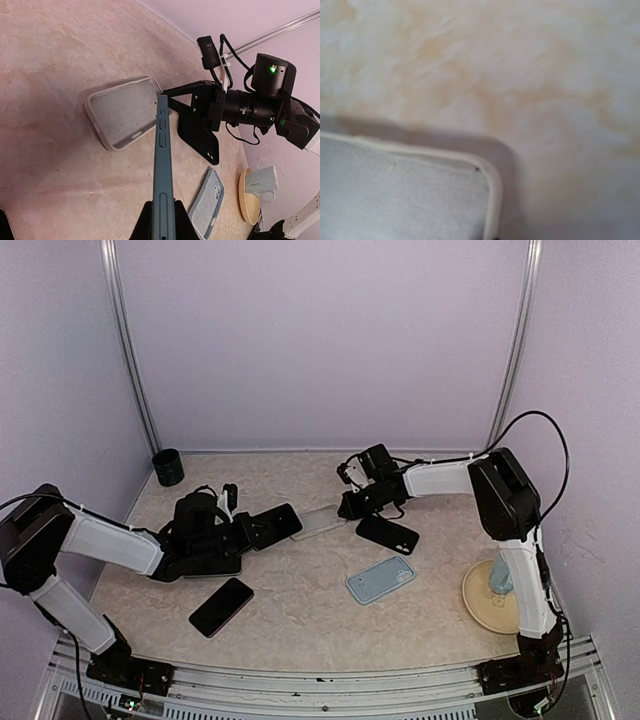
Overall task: Put the phone into the phone case
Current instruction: Move the phone case to the center of the board, then install the phone on the phone case.
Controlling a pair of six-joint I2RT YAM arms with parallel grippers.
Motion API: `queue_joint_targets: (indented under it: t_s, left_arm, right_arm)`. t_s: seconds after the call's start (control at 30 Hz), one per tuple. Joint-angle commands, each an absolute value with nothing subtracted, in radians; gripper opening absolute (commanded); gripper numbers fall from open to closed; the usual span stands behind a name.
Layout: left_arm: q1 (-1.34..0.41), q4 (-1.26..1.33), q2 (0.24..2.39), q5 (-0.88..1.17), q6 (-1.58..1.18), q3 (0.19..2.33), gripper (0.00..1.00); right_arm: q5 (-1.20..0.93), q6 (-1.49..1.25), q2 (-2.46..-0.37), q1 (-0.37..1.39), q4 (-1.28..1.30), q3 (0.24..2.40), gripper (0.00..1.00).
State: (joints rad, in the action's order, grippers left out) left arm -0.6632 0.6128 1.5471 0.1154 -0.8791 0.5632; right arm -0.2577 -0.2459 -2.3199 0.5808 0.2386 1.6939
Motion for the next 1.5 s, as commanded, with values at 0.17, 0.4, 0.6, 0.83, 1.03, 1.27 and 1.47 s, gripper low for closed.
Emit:
queue_joint_targets:
  t_s: [0.17, 0.4, 0.6, 0.83, 1.03, 1.27, 1.47]
  left_arm:
    - [-0.657, 0.653, 1.513, 0.092, -0.908, 0.546, 0.0]
    - [-0.659, 0.665, 1.521, 0.109, -0.919, 0.54, 0.0]
    - [-0.675, 0.671, 1.531, 0.107, -0.929, 0.543, 0.0]
    - [-0.69, 0.665, 1.544, 0.137, -0.927, 0.569, 0.0]
    - [-0.687, 0.613, 1.561, 0.226, -0.916, 0.634, 0.0]
    - [-0.671, 0.501, 1.601, 0.328, -0.905, 0.751, 0.0]
    - [-0.649, 0.481, 1.656, 0.402, -0.923, 0.799, 0.0]
  right_arm:
    - [-0.258, -0.33, -2.228, 0.654, 0.266, 1.566, 0.11]
    - [-0.247, -0.353, -2.168, 0.691, 0.23, 1.478, 0.1]
    - [-0.247, -0.388, -2.115, 0.701, 0.21, 1.425, 0.22]
    - [-0.24, -0.363, -2.067, 0.696, 0.245, 1.439, 0.42]
    - [-0.314, -0.305, -2.008, 0.662, 0.213, 1.404, 0.54]
    - [-0.419, -0.266, -1.979, 0.593, 0.128, 1.327, 0.61]
    - [-0.603, -0.3, -1.977, 0.544, 0.002, 1.261, 0.61]
